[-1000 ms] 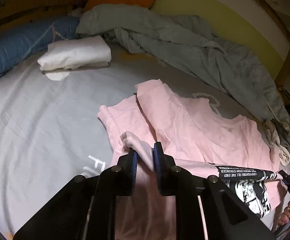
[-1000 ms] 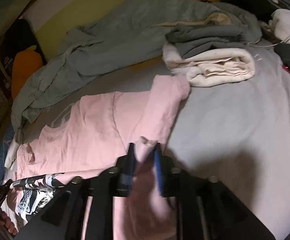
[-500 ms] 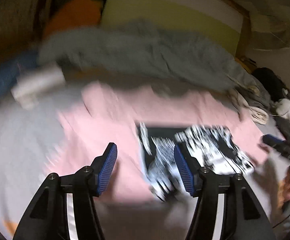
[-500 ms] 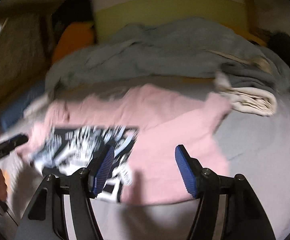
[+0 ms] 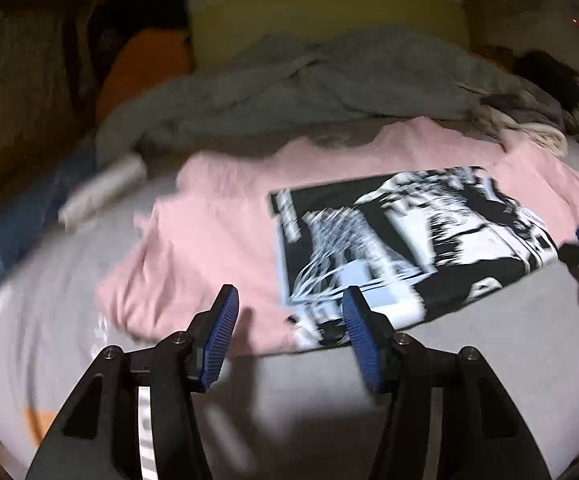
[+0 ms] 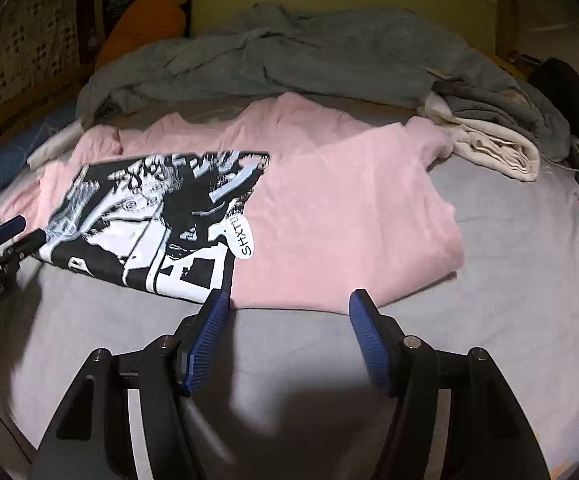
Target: Fold small clothes
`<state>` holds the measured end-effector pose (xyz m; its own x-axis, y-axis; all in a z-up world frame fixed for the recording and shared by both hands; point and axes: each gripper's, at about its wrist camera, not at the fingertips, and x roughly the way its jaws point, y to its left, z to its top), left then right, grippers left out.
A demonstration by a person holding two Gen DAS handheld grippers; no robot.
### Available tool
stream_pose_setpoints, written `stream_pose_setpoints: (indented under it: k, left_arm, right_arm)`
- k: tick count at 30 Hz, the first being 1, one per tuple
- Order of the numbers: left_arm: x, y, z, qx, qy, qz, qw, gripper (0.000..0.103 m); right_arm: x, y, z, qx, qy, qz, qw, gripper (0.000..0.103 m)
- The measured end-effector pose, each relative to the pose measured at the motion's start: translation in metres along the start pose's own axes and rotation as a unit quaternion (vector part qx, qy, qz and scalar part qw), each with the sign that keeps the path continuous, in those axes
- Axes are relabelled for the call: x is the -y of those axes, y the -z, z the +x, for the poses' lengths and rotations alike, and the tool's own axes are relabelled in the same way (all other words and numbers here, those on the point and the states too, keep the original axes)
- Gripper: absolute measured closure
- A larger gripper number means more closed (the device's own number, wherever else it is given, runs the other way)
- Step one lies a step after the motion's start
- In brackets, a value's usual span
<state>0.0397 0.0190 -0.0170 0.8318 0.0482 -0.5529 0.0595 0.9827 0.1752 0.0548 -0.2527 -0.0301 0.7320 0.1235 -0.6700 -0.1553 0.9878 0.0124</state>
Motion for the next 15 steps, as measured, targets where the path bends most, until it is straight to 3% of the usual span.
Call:
stream_pose_setpoints:
  k: [3,5,7,10,15]
  left_arm:
    - [0.008,-0.016,-0.009,0.036,0.041,0.002,0.9985,0.050]
    - [0.016,-0.028,0.000,0.030,0.070,-0.010,0.9971,0.050]
    - [0.020,-0.031,0.015,0.009,0.092,-0.026,0.9954,0.049]
    - [0.018,-0.018,0.034,-0.028,0.092,-0.037,0.9946,0.049]
    - [0.016,-0.011,0.033,-0.039,0.102,-0.046,0.9929,0.049]
  right_arm:
    - [-0.005,-0.012,-0.010,0.044,-0.005,-0.008,0.999,0.038]
    - [-0.010,-0.022,-0.007,0.053,0.005,-0.016,0.998,0.038]
    - [-0.011,-0.026,0.003,0.042,0.020,-0.014,0.999,0.038]
    - [0.001,-0.018,0.022,-0.003,0.031,0.008,0.999,0.040]
    - [0.006,-0.008,0.015,-0.001,0.026,0.003,1.000,0.040]
